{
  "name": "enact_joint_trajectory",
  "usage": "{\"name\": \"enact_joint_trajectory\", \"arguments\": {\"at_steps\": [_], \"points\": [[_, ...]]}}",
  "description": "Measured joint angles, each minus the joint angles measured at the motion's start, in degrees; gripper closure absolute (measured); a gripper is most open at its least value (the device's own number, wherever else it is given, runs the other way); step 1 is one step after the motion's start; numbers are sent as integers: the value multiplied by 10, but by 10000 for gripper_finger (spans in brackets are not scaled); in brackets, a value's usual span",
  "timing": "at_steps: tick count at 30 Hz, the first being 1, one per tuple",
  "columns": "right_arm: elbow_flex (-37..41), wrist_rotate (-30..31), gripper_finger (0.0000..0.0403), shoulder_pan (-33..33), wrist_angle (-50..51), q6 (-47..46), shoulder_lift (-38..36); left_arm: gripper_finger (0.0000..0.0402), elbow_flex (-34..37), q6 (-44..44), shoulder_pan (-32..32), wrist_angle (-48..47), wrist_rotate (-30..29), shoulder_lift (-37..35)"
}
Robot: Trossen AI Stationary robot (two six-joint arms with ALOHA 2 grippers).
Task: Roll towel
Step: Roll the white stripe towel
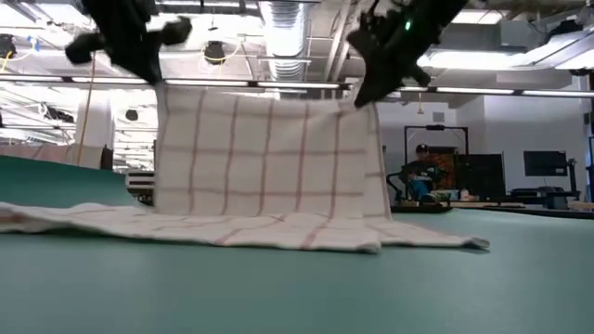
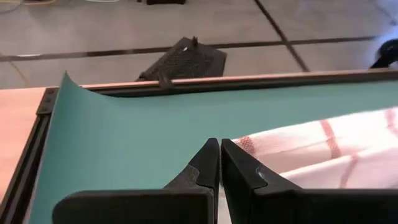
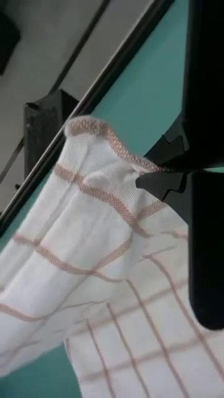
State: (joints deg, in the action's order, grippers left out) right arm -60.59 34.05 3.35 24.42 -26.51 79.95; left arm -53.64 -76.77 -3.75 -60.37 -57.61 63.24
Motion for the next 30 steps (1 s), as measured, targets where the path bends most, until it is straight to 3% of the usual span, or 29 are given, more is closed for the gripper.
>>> {"name": "enact_joint_trajectory", "arguments": {"at_steps": [7,10,15,19,21,26,28,30], "points": [[9,-36,387,64,-8,16,0,390,98,197,87,214,66,0],[9,-42,383,80,-23,36,0,365,127,299,116,313,104,0],[9,-42,349,103,-26,41,0,309,151,484,165,433,105,0],[9,-31,311,128,-5,41,0,275,151,562,204,495,115,0],[9,-27,291,141,16,30,0,267,148,549,214,492,176,-9],[9,-48,240,168,97,-5,0,273,147,443,209,470,442,-9],[9,-89,228,174,104,7,0,284,154,422,180,476,499,-6],[9,-135,225,170,98,25,0,299,165,413,137,465,510,-6]]}}
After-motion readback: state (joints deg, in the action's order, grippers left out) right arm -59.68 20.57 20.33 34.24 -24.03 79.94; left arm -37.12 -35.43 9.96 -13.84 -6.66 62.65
